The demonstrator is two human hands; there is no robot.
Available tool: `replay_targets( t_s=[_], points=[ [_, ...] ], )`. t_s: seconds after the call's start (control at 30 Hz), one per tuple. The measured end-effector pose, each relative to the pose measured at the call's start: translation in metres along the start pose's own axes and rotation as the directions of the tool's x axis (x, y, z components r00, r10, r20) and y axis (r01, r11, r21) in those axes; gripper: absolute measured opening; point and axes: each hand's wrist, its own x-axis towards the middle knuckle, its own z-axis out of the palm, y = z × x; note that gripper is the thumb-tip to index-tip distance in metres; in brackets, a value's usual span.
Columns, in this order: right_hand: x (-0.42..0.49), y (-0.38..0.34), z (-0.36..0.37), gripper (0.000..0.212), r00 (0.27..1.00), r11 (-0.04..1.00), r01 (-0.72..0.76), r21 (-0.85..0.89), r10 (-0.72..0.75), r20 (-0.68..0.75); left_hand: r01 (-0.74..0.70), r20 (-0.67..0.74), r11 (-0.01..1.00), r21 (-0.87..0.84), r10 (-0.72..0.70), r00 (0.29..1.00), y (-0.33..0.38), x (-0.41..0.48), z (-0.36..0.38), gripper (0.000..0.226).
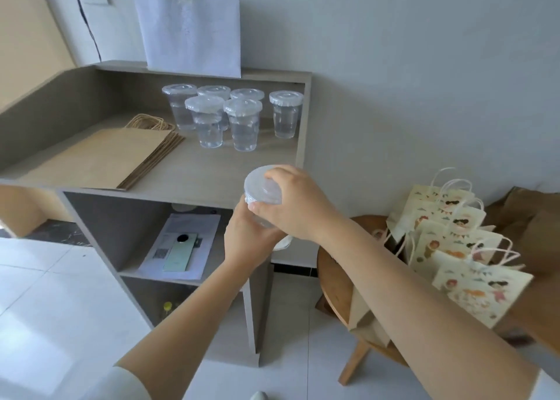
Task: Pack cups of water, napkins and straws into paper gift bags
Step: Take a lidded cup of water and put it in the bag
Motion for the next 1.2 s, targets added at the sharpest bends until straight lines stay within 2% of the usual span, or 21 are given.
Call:
replay_targets(
  t_s=[0.07,0.17,0.27,0.33,0.4,0.47,0.53,0.6,0.63,0.73,0.8,0.9,1.03,1.2],
  points=[
    [-0.024,0.007,-0.002,0.066,0.998,0.997,-0.06,0.038,0.059,0.026,-0.025,0.064,0.998,-0.057,0.029,0.998,-0.002,-0.026,0.009,0.056],
    [-0.059,0.028,-0.006,0.086,0.978,0.986,-0.168,-0.012,0.168,0.12,-0.071,0.172,0.986,-0.153,0.097,0.98,-0.004,-0.057,0.029,0.062],
    [-0.092,0.058,-0.016,0.099,0.922,0.95,-0.309,-0.04,0.309,0.235,-0.121,0.312,0.983,-0.136,0.158,0.937,-0.005,-0.074,0.06,0.07],
    [-0.111,0.08,-0.02,0.1,0.885,0.916,-0.399,-0.046,0.398,0.24,-0.156,0.408,0.982,-0.103,0.185,0.894,-0.002,-0.083,0.083,0.074],
    [-0.128,0.103,-0.021,0.097,0.854,0.873,-0.485,-0.046,0.484,0.19,-0.186,0.505,0.976,-0.117,0.219,0.835,0.004,-0.089,0.107,0.078],
    [-0.141,0.125,-0.022,0.094,0.821,0.83,-0.557,-0.027,0.555,0.136,-0.172,0.635,0.973,-0.151,0.229,0.738,0.009,-0.089,0.134,0.085],
    [-0.152,0.148,-0.026,0.092,0.789,0.793,-0.61,-0.004,0.607,0.096,-0.125,0.761,0.983,-0.136,0.185,0.622,0.003,-0.077,0.166,0.09],
    [-0.16,0.172,-0.032,0.092,0.771,0.772,-0.635,-0.002,0.634,0.061,-0.094,0.814,0.993,-0.072,0.113,0.569,-0.005,-0.06,0.197,0.082],
    [-0.162,0.184,-0.034,0.092,0.767,0.768,-0.641,-0.004,0.64,0.046,-0.084,0.818,0.996,-0.027,0.07,0.57,-0.01,-0.05,0.213,0.074],
    [-0.164,0.216,-0.045,0.09,0.764,0.763,-0.645,0.03,0.645,0.014,-0.027,0.739,0.993,0.113,-0.066,0.67,-0.018,-0.032,0.251,0.046],
    [-0.16,0.236,-0.052,0.088,0.766,0.765,-0.641,0.058,0.643,-0.008,-0.029,0.7,0.979,0.2,-0.122,0.703,-0.013,-0.031,0.271,0.027],
    [-0.152,0.257,-0.055,0.089,0.774,0.773,-0.629,0.086,0.632,-0.018,-0.076,0.69,0.937,0.341,-0.195,0.697,-0.007,-0.032,0.295,0.03],
    [-0.141,0.276,-0.05,0.09,0.785,0.782,-0.614,0.103,0.619,-0.017,0.017,0.632,0.9,0.436,-0.32,0.706,-0.003,-0.023,0.312,0.045],
    [-0.134,0.295,-0.058,0.09,0.779,0.774,-0.62,0.13,0.626,-0.013,-0.097,0.575,0.822,0.561,-0.303,0.76,-0.005,-0.007,0.311,0.035]
  ],
)
